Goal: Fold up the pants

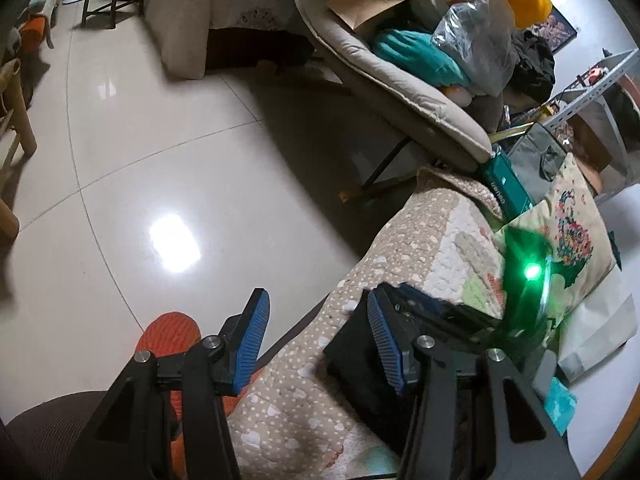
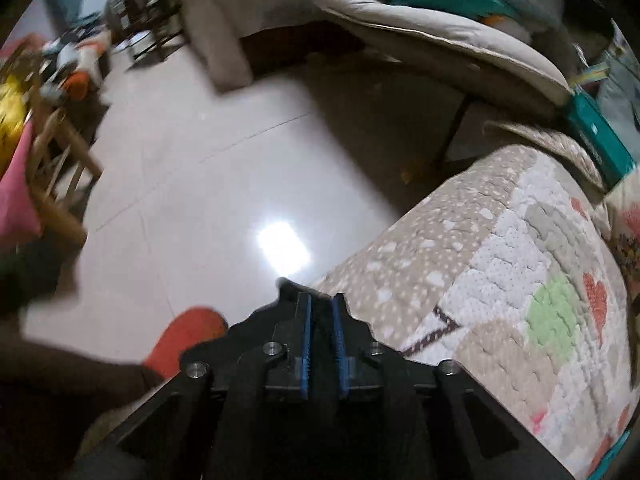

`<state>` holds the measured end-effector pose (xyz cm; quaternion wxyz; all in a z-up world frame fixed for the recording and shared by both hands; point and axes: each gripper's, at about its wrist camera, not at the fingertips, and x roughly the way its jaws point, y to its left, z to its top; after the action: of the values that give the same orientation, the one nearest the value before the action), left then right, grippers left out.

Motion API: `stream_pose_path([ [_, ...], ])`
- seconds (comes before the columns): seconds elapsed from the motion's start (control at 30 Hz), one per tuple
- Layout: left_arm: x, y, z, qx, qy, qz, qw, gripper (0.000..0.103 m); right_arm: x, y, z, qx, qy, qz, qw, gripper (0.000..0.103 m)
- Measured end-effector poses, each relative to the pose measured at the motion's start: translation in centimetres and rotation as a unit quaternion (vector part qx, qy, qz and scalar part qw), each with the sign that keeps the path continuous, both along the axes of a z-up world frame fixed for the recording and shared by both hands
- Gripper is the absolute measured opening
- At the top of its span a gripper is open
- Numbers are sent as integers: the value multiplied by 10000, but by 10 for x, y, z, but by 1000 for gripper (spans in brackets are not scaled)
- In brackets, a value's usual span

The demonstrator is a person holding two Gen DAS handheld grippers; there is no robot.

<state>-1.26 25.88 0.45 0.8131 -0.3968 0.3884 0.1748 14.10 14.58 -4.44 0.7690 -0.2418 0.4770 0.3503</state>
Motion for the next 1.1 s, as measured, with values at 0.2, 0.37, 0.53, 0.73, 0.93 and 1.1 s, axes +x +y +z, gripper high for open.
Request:
stream_pose_path([
  [0.2, 4, -8, -2, 141, 96, -113, 9998, 50, 2, -57, 33, 710, -32, -705, 9950, 50],
  [0.37, 10, -21, -1, 285, 122, -283, 9991, 50, 9, -185, 42, 1176, 218, -1768, 9770, 50],
  [0.53, 16, -36, -2, 397, 185, -474, 9979, 50, 12, -323, 23, 774, 165, -3325, 9398, 50],
  [0.73, 25, -52, 0, 682, 236, -716, 9948, 50, 36, -350, 36, 1294, 327, -3349, 9328, 50],
  [0.93, 31, -54, -12, 473, 451, -863, 9941, 50, 60, -305, -11, 297, 1133, -2875, 9506, 9],
  [1.1, 38, -64, -17, 344, 514, -1062, 9924, 50, 74, -292, 0, 56, 757, -2998, 9510, 8],
])
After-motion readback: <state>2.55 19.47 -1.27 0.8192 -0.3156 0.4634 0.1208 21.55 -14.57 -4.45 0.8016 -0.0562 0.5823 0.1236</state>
